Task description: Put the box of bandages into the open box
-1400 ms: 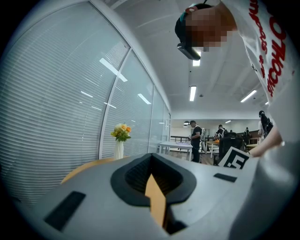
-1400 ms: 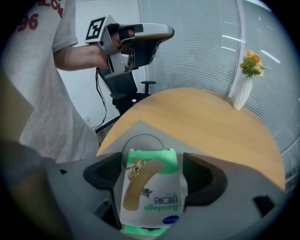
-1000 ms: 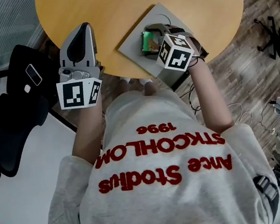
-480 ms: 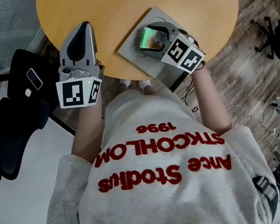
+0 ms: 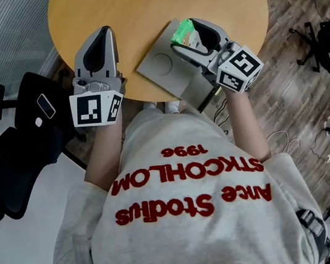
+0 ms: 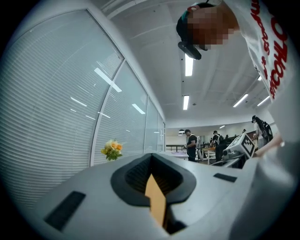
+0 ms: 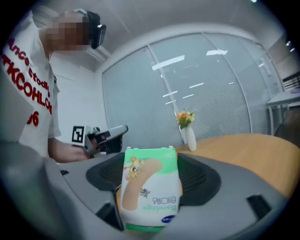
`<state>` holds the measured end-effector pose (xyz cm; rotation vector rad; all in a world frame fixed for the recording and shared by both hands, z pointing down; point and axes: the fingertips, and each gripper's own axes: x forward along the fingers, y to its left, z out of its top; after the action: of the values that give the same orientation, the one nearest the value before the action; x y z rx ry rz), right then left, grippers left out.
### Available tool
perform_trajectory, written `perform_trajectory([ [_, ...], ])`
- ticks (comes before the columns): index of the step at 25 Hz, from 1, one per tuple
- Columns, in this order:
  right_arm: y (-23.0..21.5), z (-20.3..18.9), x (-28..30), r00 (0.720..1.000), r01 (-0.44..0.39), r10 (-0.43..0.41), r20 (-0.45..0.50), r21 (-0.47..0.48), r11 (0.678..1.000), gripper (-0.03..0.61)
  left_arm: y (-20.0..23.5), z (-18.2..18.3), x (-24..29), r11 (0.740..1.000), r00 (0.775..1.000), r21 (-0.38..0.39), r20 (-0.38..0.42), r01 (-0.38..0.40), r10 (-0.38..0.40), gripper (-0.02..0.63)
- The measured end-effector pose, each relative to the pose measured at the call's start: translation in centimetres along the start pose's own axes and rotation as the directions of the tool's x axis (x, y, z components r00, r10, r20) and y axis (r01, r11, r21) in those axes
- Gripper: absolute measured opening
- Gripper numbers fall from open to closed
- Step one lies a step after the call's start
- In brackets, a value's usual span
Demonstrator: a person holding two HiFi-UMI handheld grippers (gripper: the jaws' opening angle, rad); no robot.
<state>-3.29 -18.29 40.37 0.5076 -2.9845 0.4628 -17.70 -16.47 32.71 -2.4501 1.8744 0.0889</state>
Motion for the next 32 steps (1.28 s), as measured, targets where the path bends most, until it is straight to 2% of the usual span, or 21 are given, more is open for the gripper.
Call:
perform_trajectory([
  [4, 0.0, 4.5, -2.3, 0.987, 0.073, -0.071, 0.146, -0.006, 0.997, 0.360, -0.9, 1.6, 0.8, 0.999, 0.999, 0.014, 0.032, 0.029, -0.029, 0.006],
  [10, -0.5, 9.8, -5.8, 0.940, 0.191, -0.175, 0.294, -0.026, 0.981, 0.360, -1.9, 4.5, 2.1, 0.997, 0.995, 0.052, 0.087, 0.053, -0.058, 0.006],
  [13, -1.1, 12.0, -7.3, 0.904, 0.281, -0.242, 0.354, -0.063, 0.958, 0.359, -1.8, 6.0, 2.7, 0.996, 0.991, 0.075, 0.114, 0.055, -0.064, 0.006],
  [18, -1.8, 14.0, -9.8, 0.821, 0.431, -0.356, 0.446, -0.075, 0.899, 0.359, -1.1, 7.2, 2.6, 0.995, 0.988, 0.093, 0.142, 0.042, -0.055, 0.006],
  [22, -2.3, 14.5, -11.4, 0.768, 0.508, -0.424, 0.479, -0.053, 0.860, 0.359, -0.4, 7.1, 2.5, 0.994, 0.988, 0.095, 0.146, 0.044, -0.058, 0.006],
  [28, -1.7, 14.4, -13.0, 0.740, 0.550, -0.466, 0.485, -0.037, 0.835, 0.360, -1.2, 6.5, 3.0, 0.993, 0.986, 0.076, 0.136, 0.086, -0.096, 0.006],
  [32, -1.2, 14.0, -14.5, 0.709, 0.598, -0.512, 0.485, -0.029, 0.801, 0.360, -2.2, 5.9, 3.8, 0.989, 0.981, 0.065, 0.136, 0.131, -0.139, 0.006],
])
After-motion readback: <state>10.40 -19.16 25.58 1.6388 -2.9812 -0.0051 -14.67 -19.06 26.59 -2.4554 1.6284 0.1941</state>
